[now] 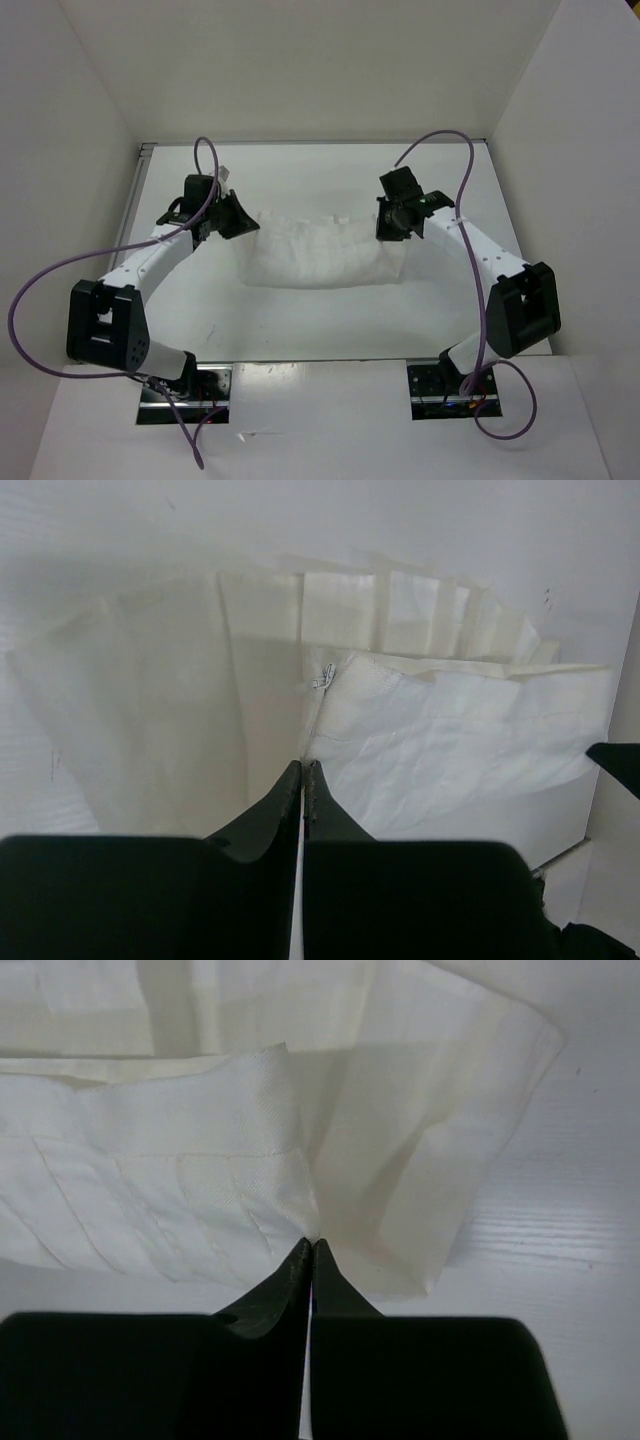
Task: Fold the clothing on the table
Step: Fold the skirt
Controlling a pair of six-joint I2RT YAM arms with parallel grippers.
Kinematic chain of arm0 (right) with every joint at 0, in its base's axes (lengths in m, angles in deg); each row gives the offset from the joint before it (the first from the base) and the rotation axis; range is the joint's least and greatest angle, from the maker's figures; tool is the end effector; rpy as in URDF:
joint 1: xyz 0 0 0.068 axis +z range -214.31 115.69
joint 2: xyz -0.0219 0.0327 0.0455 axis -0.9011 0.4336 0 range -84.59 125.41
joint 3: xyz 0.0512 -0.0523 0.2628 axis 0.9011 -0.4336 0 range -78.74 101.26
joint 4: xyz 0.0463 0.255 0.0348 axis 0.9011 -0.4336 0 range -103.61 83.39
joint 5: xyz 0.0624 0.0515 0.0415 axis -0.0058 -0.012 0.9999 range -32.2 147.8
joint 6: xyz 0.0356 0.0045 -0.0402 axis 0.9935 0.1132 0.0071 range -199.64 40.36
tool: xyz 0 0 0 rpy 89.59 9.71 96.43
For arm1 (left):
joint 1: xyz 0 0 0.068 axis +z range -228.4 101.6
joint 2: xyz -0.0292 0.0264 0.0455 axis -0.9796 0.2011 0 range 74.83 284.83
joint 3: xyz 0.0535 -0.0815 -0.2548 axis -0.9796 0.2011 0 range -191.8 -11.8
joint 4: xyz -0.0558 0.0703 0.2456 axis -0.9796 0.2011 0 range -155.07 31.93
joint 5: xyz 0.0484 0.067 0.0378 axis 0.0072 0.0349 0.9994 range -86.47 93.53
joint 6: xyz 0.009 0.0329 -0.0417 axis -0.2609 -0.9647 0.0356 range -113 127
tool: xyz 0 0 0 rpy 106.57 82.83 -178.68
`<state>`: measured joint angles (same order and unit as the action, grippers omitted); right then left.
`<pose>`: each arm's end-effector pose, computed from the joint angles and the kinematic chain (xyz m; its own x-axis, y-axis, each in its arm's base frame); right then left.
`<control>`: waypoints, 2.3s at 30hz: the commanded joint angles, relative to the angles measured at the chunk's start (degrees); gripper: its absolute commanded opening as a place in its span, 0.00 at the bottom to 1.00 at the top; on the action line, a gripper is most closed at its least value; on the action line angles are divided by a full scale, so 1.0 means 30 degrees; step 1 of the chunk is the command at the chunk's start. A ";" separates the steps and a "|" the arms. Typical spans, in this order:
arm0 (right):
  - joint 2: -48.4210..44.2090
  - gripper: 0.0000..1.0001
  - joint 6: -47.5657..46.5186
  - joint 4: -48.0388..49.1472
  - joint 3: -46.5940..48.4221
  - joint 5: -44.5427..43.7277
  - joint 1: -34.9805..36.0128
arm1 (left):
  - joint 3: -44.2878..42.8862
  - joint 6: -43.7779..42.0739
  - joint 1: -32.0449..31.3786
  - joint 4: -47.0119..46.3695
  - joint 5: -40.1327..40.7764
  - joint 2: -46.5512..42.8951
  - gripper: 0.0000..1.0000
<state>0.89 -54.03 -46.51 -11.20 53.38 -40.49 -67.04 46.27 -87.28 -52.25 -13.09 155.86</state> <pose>0.2839 0.1223 0.2657 -0.8562 0.0933 -0.5082 0.0057 0.9852 0.1712 0.3047 -0.0579 0.2543 -0.7108 -0.5028 -0.4919 -0.1049 0.7673 -0.6327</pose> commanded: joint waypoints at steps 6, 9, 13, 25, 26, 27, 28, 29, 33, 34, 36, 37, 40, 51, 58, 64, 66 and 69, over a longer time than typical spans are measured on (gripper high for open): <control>0.1009 0.00 -0.0535 0.0907 0.2326 -0.2273 -0.0086 | -0.2795 -0.0315 0.0032 -0.1431 0.1848 0.1494 0.00; 0.1478 0.00 -0.0537 0.1286 0.2530 -0.2480 -0.0260 | -0.3236 -0.0520 0.0032 -0.1431 0.2025 0.2110 0.00; 0.2559 0.00 -0.0537 0.2399 0.2767 -0.3093 -0.0438 | -0.3646 -0.0520 0.0032 -0.1228 0.2870 0.3598 0.00; 0.7102 0.00 -0.0945 0.3954 0.8095 -0.3534 -0.1170 | -0.5228 0.0181 0.0032 -0.1050 0.4779 0.6004 0.00; 0.7917 0.00 -0.0947 0.3954 0.8708 -0.3534 -0.1170 | -0.5489 0.0183 0.0032 -0.1050 0.5011 0.6006 0.00; 0.8447 0.00 -0.0947 0.4128 0.9033 -0.3737 -0.1170 | -0.5898 0.0183 0.0032 -0.0876 0.5245 0.6557 0.00; 0.9004 0.00 -0.0947 0.4130 0.9355 -0.3914 -0.1170 | -0.6163 0.0183 0.0032 -0.0701 0.5248 0.6853 0.00; 1.0170 0.00 -0.0947 0.4130 1.0055 -0.3915 -0.1170 | -0.6485 0.0183 0.0032 -0.0525 0.5886 0.7639 0.00; 1.2692 0.04 -0.0771 0.4333 1.2225 -0.4006 -0.1580 | -0.8623 0.1058 0.0032 0.1931 0.7384 0.9724 0.00; 1.3020 0.09 -0.1003 0.4335 1.3158 -0.3771 -0.1754 | -0.8801 0.1323 0.0032 0.2141 0.7676 0.9930 0.03; 1.3199 0.24 -0.1180 0.4509 1.3634 -0.3566 -0.1756 | -0.8802 0.1995 0.0032 0.2319 0.8177 0.9932 0.26; 1.2967 0.27 -0.1385 0.4714 1.3636 -0.3390 -0.1959 | -0.8454 0.2231 0.0032 0.2319 0.8380 0.9323 0.32; 1.1329 0.48 -0.1592 0.4716 1.2965 -0.3036 -0.2164 | -0.7107 0.2964 0.0266 0.1882 0.9054 0.7161 0.45; 1.0940 0.18 -0.1768 0.3222 1.2140 -0.1458 -0.2166 | -0.4556 0.1472 -0.0935 -0.1866 0.1188 0.4596 0.00; 1.4685 0.14 -0.1768 0.2375 1.4717 0.1180 -0.2166 | -0.5900 0.0710 -0.1579 -0.1466 0.0174 0.8434 0.00; 1.5689 0.13 -0.1416 0.1173 1.4606 0.2440 -0.2166 | -0.5697 0.0915 -0.1990 -0.0494 0.1671 1.0105 0.00; 1.5194 0.13 -0.0950 0.1171 1.2998 0.2442 -0.2166 | -0.5259 0.0915 -0.1990 -0.0262 0.2110 1.0108 0.00; 1.3643 0.13 -0.0510 0.1171 1.0128 0.2442 -0.2166 | -0.5257 0.0915 -0.1990 0.0178 0.2725 1.0108 0.00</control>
<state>46.39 -57.16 -39.32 25.35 59.37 -46.94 -82.69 49.98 -93.16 -53.11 -7.74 186.50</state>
